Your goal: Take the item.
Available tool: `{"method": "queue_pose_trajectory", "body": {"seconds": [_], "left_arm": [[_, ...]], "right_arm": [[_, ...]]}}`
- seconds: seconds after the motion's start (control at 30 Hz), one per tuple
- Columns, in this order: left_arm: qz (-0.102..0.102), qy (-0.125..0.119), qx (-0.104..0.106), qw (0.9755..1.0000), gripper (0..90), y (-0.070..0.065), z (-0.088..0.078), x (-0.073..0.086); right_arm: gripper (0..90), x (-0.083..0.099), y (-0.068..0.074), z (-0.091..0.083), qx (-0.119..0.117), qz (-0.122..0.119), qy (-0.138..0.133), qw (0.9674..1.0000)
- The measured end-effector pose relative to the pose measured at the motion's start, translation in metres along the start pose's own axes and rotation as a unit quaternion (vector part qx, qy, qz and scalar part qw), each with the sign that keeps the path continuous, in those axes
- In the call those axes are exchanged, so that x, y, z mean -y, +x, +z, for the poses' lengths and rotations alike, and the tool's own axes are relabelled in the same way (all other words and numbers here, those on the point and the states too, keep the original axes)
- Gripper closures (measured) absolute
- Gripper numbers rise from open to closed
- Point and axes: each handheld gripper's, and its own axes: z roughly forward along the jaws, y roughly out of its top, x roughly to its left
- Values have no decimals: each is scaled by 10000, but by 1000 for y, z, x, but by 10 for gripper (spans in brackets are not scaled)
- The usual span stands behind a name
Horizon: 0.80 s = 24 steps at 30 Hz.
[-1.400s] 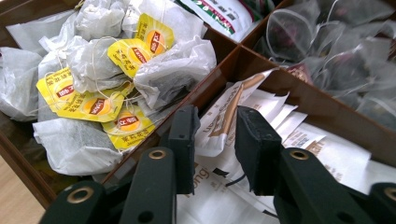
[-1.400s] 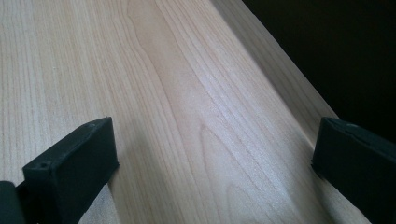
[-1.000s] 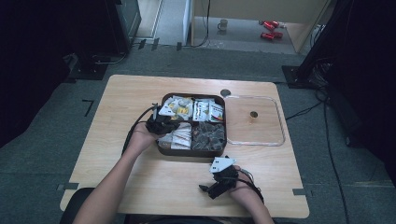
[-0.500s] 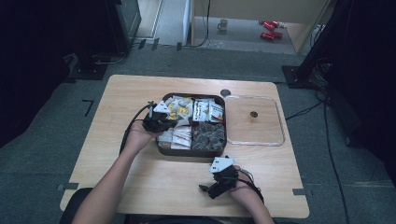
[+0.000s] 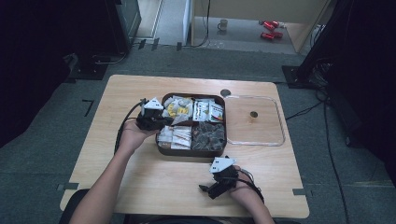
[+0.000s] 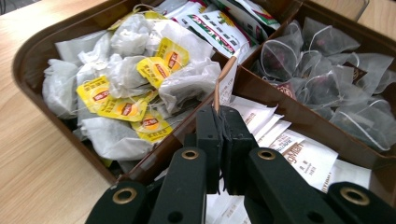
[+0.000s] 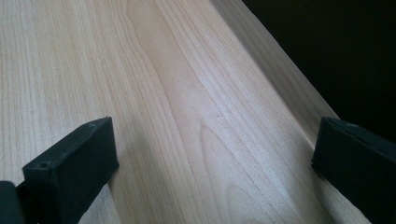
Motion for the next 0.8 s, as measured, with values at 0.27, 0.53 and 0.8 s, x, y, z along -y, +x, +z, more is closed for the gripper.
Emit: {"method": "queue_pose_trajectory", "body": {"seconds": [0.27, 0.53, 0.8], "left_arm": [[-63, -149, -26, 9999, 890, 3, -16, 0], [-247, -304, -9, 9992, 890, 10, -31, 4], [-417, -425, -20, 9982, 890, 18, -45, 9]], "right_arm": [[0, 0, 0, 0, -1, -7, 6, 10000], [0, 0, 0, 0, -2, -14, 8, 10000], [0, 0, 0, 0, -5, -16, 7, 10000]]}}
